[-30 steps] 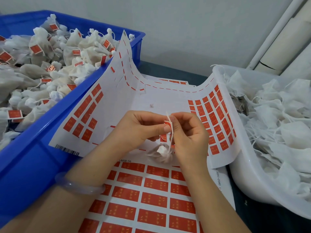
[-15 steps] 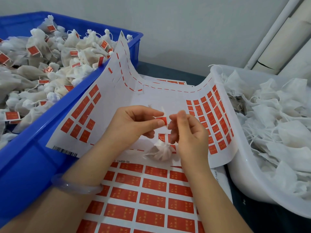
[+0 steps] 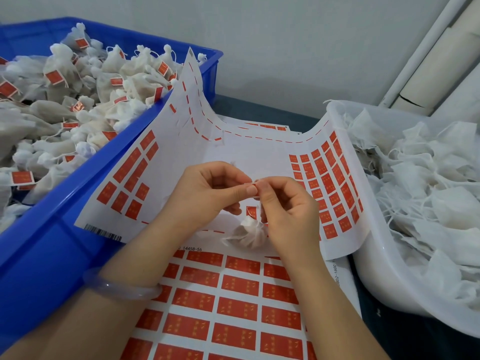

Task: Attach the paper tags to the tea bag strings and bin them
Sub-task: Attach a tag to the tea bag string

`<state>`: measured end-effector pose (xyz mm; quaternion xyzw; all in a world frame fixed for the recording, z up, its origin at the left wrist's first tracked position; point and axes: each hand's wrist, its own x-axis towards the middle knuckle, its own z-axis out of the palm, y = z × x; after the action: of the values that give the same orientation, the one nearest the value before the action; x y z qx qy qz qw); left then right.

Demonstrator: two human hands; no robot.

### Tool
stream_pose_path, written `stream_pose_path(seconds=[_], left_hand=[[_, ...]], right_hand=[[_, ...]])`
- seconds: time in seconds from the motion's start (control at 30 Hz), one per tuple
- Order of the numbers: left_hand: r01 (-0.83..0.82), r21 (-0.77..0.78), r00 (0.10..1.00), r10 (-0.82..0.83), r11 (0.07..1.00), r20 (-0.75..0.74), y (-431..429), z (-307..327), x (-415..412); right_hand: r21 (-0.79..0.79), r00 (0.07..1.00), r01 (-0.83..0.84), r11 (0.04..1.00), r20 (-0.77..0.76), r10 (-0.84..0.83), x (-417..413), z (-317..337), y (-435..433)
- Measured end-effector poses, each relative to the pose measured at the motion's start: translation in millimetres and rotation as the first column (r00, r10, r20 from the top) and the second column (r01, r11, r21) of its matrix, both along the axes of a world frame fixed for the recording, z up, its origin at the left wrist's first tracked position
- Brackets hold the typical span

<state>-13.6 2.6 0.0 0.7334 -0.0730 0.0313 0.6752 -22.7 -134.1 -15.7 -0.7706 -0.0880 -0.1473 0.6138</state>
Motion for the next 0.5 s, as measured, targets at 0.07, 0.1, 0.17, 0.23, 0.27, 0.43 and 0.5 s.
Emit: stream_pose_path(seconds=[0.07, 0.1, 0.17, 0.23, 0.27, 0.43, 0.5], left_hand=[[0.004, 0.027, 1.0, -0.004, 1.0, -0.008, -1.4, -1.9, 0.3], [0.006, 0.038, 1.0, -0.006, 0.999, -0.011, -2.1, -3.0, 0.3], [-0.003, 0.051, 1.0, 0.004, 0.999, -0.017, -2.8, -4.6, 0.9], [-0.022, 0.054, 1.0, 0.023, 0.998, -0.02, -2.4, -4.5, 1.5], [-0.03, 0.053, 0.999, 0.031, 0.998, -0.018, -2.0, -4.0, 1.5], [-0.045, 0.029, 0.999, 0.046, 0.999, -0.016, -0.6, -1.9, 0.7], [-0.041, 0.041, 0.999, 0.042, 0.998, -0.025, -0.5, -3.7, 2.2]], right_hand=[[-0.049, 0.998, 0.033, 0.998, 0.06, -0.03, -1.1, -1.5, 2.6], [-0.059, 0.995, 0.052, 0.997, 0.084, -0.047, -1.7, -2.3, 3.9], [-0.047, 0.993, 0.079, 0.996, 0.095, -0.074, -2.6, -3.5, 5.3], [-0.018, 0.995, 0.074, 0.997, 0.072, -0.073, -2.4, -3.9, 4.1], [-0.002, 0.997, 0.061, 0.998, 0.057, -0.06, -2.2, -3.7, 3.2], [0.01, 0.999, 0.001, 1.0, 0.043, -0.001, -2.2, -2.9, 2.1], [-0.022, 0.999, 0.009, 1.0, 0.049, -0.008, -1.9, -3.7, 2.2]])
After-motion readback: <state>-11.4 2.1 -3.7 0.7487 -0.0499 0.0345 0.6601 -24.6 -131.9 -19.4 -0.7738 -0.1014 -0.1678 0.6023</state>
